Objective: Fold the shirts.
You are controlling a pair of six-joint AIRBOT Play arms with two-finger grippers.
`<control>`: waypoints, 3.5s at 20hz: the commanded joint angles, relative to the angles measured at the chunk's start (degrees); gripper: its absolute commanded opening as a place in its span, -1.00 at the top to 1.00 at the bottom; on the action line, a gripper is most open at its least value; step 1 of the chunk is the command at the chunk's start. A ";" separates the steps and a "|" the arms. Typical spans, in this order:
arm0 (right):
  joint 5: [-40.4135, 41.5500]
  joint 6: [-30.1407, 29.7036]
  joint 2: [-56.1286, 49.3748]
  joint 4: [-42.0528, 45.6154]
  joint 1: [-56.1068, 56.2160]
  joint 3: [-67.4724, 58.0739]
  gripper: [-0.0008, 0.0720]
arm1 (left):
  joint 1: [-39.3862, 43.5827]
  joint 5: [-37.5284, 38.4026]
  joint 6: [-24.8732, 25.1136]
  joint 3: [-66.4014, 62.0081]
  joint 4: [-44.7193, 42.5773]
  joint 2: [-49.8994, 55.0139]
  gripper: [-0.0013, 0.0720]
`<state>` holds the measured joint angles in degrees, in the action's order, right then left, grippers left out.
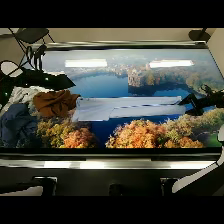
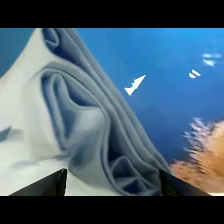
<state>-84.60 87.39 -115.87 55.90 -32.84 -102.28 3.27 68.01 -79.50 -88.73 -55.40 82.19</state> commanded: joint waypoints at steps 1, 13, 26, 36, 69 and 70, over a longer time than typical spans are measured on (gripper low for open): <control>3.06 -1.36 -2.01 -4.52 1.84 0.11 -0.96 | 1.86 -0.07 -0.20 -0.04 -0.02 -1.40 0.09; 7.74 1.97 -2.36 3.39 9.16 0.11 0.83 | 4.74 -0.07 -1.07 -0.04 0.39 -1.14 0.09; -1.90 -9.07 25.14 4.09 17.20 -0.17 0.81 | 24.65 -17.49 -6.64 0.04 22.34 19.71 0.88; -3.39 -11.61 39.04 9.38 34.71 -0.17 0.81 | 31.23 -17.99 -5.38 -2.21 37.44 31.36 0.88; -0.63 7.72 22.60 16.17 42.91 1.49 -0.85 | -12.00 -0.87 -7.02 -1.97 -4.00 -17.22 0.88; -2.84 7.74 23.10 15.91 38.47 4.70 -0.83 | -12.00 -0.68 -6.82 -1.81 -4.00 -17.22 0.88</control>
<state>-76.14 95.94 -96.51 65.45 15.94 -100.92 -8.67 67.13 -87.18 -91.55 -59.37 65.23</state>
